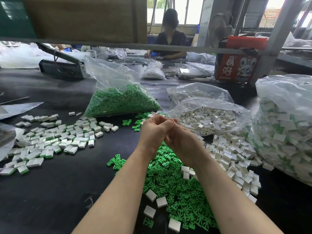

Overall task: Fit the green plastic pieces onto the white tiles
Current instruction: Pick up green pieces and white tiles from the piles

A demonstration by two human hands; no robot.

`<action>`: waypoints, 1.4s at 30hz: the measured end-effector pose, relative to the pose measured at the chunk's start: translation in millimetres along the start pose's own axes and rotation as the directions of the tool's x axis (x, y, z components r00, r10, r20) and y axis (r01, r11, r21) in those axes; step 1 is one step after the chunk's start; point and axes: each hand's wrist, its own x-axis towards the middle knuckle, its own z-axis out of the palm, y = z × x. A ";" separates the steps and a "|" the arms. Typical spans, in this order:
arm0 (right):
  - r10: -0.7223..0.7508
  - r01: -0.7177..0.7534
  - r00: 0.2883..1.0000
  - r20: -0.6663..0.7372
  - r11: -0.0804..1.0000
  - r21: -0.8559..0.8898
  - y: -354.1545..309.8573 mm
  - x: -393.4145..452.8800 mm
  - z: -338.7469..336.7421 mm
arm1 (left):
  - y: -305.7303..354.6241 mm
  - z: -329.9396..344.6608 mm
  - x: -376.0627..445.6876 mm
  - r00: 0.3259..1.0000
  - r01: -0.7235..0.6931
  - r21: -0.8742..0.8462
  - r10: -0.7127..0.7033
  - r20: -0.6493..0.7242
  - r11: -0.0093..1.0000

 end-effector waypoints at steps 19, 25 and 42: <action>0.069 -0.090 0.993 0.099 0.968 0.232 -11.4 -1.0 -2.3 | 4.2 -17.9 0.1 0.982 -0.013 -0.099 0.031 0.188 0.995; 0.070 -0.087 0.993 0.095 0.976 0.199 -12.4 -1.2 -1.1 | 5.4 -21.3 0.8 0.977 -0.021 -0.054 0.032 0.212 0.998; 0.061 -0.109 0.987 -0.149 0.934 -0.339 -15.6 -3.4 -3.0 | 1.1 -35.3 9.3 0.998 -0.062 -0.020 0.062 0.025 0.998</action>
